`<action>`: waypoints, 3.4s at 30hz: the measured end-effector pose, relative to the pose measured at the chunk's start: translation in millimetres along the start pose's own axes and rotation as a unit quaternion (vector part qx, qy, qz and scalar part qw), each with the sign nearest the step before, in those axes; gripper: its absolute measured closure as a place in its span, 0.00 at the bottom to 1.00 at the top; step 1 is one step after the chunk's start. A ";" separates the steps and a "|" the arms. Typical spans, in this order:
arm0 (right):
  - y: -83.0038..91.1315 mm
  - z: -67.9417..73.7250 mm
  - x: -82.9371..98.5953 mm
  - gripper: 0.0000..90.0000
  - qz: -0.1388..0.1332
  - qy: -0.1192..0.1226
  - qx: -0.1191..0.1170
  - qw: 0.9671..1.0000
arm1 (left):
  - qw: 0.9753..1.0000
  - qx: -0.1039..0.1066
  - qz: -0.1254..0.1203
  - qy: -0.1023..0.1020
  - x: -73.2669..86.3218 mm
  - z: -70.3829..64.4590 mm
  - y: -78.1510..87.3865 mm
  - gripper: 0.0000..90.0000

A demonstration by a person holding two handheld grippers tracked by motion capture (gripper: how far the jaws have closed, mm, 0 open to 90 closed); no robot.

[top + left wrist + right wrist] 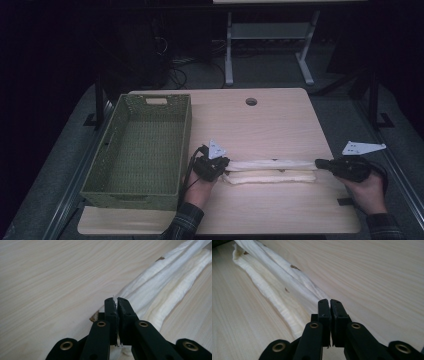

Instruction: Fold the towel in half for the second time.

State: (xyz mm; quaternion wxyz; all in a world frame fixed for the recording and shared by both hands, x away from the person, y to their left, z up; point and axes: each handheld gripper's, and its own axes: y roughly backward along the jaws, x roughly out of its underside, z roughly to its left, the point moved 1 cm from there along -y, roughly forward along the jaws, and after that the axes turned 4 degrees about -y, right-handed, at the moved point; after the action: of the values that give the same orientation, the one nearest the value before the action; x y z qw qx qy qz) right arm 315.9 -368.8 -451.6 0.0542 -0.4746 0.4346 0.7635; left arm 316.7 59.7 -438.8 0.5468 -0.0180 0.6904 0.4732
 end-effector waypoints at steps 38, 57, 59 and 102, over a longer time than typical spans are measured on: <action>-20.1 28.0 23.1 1.00 0.084 0.011 -0.031 0.996 | 0.994 0.065 0.084 -0.001 20.9 -20.1 -11.4 0.93; -28.0 32.9 16.9 1.00 0.093 0.014 -0.012 0.995 | 0.994 0.089 0.061 0.000 20.7 -24.1 2.3 0.35; -29.6 31.5 15.2 1.00 0.093 0.015 -0.008 0.996 | 0.994 0.088 0.060 -0.006 20.6 -23.7 2.0 0.33; -70.1 -18.5 -38.2 0.54 0.045 -0.001 0.020 0.999 | 0.997 0.058 0.045 -0.002 -8.3 5.8 -23.1 0.66</action>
State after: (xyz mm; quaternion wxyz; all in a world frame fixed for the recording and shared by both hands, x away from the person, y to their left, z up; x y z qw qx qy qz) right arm 383.9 -326.3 -468.3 0.0293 -0.4528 0.4710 0.7565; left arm 336.8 46.7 -446.8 0.5260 0.0460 0.7161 0.4565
